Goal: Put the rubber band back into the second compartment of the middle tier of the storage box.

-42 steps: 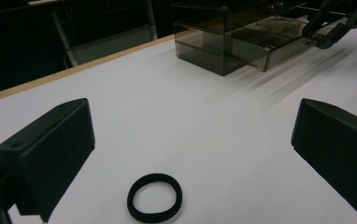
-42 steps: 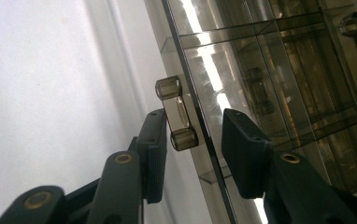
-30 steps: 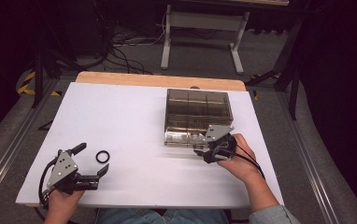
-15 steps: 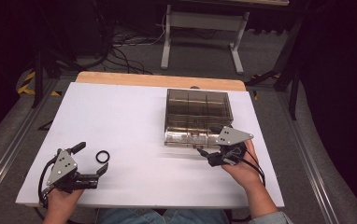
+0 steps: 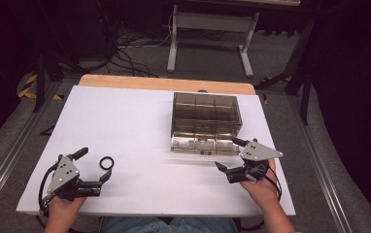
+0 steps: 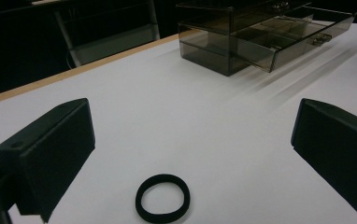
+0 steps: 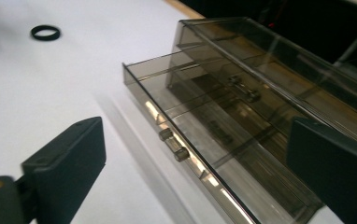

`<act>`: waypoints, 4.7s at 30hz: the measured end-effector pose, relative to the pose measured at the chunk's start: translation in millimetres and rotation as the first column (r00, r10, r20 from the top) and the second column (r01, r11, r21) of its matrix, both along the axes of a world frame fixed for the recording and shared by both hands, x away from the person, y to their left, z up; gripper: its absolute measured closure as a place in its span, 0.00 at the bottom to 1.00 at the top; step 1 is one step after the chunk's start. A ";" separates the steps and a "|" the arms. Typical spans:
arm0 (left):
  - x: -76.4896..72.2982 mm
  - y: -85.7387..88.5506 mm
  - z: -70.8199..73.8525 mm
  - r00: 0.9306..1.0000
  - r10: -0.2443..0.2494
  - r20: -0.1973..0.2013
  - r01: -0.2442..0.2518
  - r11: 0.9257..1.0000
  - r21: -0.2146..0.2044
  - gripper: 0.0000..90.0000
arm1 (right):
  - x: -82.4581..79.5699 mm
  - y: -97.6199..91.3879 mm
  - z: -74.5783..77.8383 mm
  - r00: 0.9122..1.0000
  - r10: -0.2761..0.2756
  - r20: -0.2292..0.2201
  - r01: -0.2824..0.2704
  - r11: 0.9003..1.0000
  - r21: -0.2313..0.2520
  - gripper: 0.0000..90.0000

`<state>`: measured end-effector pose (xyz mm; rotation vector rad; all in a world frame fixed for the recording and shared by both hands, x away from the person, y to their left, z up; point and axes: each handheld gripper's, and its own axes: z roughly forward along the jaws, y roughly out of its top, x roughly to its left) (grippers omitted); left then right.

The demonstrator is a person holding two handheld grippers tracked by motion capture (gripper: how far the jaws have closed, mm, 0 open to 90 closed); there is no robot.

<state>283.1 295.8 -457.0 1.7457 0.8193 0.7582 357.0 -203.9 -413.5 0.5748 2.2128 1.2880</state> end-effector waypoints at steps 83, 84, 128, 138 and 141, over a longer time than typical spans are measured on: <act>34.9 -3.1 -9.1 0.931 0.009 -0.364 0.039 0.991 0.124 0.48 | -5.5 -38.5 -61.5 0.994 -0.039 -0.102 0.042 0.999 0.023 0.05; 36.6 -3.4 -9.6 0.920 0.014 -0.392 0.037 0.992 0.121 0.48 | -5.6 -38.4 -61.5 0.994 -0.040 -0.102 0.042 0.999 0.022 0.05; 52.4 -16.8 -18.1 0.864 0.078 -0.497 0.073 0.958 0.278 0.96 | -5.3 -34.9 -63.4 0.994 -0.039 -0.106 0.038 0.999 -0.007 0.06; 46.9 -16.7 -9.8 0.891 0.059 -0.450 0.059 0.968 0.245 0.97 | -5.3 -34.9 -63.4 0.994 -0.037 -0.106 0.037 0.999 -0.008 0.06; 44.0 -15.6 -6.0 0.905 0.047 -0.424 0.053 0.974 0.221 0.97 | -5.4 -34.6 -63.5 0.994 -0.037 -0.107 0.036 0.999 -0.009 0.06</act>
